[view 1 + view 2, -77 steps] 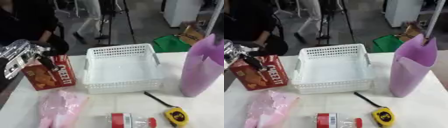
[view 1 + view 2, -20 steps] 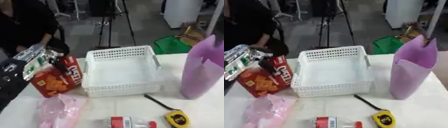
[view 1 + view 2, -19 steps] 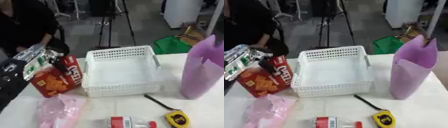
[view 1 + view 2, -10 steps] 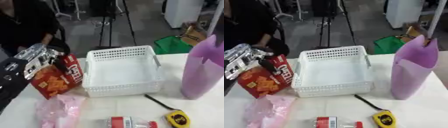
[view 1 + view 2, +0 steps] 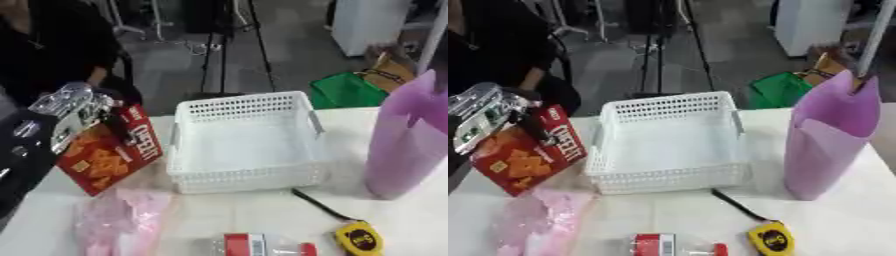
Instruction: Pick up objects on the table and place them in the box.
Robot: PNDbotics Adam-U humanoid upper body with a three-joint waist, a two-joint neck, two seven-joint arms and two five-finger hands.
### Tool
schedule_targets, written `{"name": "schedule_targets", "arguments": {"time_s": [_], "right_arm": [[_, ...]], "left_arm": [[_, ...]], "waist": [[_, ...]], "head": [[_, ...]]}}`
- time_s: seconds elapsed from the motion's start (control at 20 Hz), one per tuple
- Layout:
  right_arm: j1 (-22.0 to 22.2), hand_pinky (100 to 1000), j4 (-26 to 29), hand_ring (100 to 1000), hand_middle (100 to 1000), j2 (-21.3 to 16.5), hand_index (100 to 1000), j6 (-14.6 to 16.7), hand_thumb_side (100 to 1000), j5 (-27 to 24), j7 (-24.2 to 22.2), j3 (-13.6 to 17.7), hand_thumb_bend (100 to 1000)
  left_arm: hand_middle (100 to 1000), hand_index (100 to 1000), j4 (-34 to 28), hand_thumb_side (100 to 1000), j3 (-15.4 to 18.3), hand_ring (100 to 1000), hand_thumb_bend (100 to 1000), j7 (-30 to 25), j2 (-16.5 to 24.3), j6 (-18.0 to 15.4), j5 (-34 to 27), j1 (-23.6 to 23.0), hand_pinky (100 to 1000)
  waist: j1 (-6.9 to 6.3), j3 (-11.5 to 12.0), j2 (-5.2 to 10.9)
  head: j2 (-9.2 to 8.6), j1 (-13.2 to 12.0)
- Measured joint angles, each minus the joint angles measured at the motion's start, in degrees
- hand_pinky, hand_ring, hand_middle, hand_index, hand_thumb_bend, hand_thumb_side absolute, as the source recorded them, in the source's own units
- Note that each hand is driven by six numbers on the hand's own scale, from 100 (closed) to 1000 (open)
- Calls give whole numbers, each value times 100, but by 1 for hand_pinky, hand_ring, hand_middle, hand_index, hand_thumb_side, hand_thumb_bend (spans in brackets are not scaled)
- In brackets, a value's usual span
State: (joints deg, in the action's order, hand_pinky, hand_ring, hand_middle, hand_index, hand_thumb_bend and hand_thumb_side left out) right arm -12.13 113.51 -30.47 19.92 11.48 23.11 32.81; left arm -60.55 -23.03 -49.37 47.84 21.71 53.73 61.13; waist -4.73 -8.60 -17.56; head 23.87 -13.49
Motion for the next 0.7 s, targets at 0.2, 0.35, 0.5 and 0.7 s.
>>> {"name": "schedule_targets", "arguments": {"time_s": [0.2, 0.35, 0.5, 0.7], "right_arm": [[2, 748, 0, 755, 714, 0, 702, -20, 797, -7, 21, 0, 100], [4, 748, 0, 755, 713, 0, 701, -30, 797, -11, 32, 1, 100], [5, 749, 0, 755, 712, 0, 700, -44, 796, -16, 46, 2, 100], [6, 749, 0, 755, 712, 0, 700, -50, 795, -16, 52, 2, 100]], "left_arm": [[453, 559, -11, 447, 146, 639, 271, -2, 0, -2, 118, 35, 663], [451, 558, -76, 440, 246, 637, 267, 2, 0, 2, 161, 47, 662], [451, 559, -157, 434, 326, 635, 269, 8, 1, 8, 202, 74, 662], [454, 560, -274, 425, 425, 630, 274, 19, 5, 19, 284, 92, 658]], "waist": [[1, 13, 22], [2, 25, 28], [2, 34, 50], [7, 49, 59]], "head": [[25, 2], [29, 1], [36, 1], [64, 2]]}}
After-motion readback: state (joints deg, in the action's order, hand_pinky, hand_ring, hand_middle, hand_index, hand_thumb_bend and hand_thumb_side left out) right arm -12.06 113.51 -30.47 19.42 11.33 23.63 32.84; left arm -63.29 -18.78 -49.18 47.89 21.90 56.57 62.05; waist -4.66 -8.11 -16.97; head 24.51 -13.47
